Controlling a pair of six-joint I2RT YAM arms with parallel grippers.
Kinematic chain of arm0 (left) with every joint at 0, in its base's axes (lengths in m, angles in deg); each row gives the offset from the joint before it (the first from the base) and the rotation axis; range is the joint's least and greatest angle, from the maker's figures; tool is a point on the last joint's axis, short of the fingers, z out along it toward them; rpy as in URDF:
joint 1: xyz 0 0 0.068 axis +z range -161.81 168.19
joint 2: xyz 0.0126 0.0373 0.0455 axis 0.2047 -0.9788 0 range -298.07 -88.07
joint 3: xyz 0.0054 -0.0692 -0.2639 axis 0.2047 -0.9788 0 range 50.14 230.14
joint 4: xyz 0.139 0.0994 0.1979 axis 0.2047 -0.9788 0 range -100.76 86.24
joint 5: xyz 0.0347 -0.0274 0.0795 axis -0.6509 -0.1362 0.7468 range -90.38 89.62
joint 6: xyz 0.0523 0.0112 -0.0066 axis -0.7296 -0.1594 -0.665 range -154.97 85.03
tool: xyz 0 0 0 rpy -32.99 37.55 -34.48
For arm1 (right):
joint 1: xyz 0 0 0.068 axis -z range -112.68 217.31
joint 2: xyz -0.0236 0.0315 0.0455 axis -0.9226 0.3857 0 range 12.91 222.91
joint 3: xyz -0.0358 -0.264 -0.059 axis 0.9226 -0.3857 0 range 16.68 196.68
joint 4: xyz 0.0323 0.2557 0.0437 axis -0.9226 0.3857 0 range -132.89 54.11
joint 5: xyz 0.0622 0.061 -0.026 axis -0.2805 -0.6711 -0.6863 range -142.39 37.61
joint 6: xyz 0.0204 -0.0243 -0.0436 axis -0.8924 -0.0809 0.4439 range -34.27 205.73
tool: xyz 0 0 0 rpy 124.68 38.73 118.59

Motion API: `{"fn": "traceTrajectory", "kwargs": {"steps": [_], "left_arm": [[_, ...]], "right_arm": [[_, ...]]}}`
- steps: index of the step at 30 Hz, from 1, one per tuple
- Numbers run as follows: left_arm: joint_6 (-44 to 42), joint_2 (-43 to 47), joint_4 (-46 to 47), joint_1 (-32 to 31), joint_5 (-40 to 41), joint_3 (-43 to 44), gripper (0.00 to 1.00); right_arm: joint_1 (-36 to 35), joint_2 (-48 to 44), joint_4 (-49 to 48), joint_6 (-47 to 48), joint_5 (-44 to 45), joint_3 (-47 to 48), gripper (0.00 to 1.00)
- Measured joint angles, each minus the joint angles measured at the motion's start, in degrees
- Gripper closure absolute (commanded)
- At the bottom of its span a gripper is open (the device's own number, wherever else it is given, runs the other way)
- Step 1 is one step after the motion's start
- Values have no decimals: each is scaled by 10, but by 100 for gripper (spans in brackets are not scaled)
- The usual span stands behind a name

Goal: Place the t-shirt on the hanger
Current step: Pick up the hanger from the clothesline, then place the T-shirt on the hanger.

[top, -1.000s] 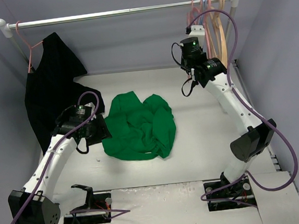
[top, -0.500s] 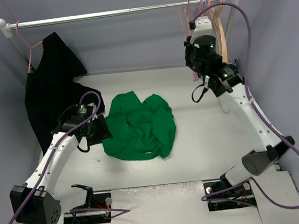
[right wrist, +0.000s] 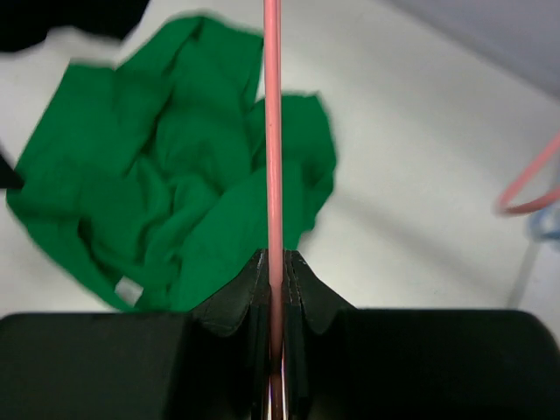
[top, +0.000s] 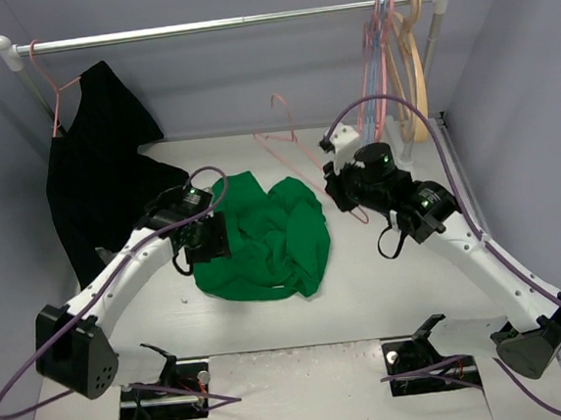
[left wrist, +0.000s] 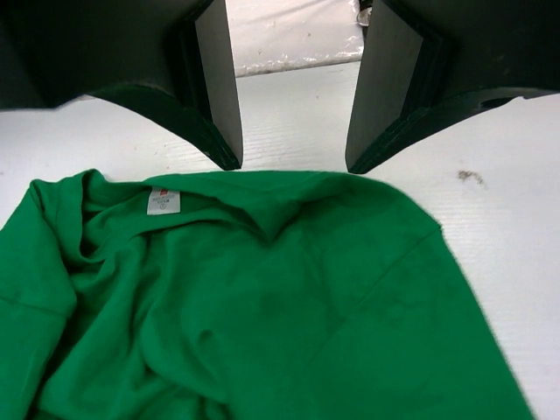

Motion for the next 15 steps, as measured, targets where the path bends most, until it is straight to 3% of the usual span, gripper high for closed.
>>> {"fn": "traceTrajectory", "kwargs": {"steps": [5, 15], "left_arm": [[21, -72, 4, -63, 47, 37, 50], [89, -181, 3, -120, 78, 51, 50]], "right_arm": [[-21, -45, 30, 0, -28, -70, 100], [-21, -137, 34, -10, -28, -90, 100]]}}
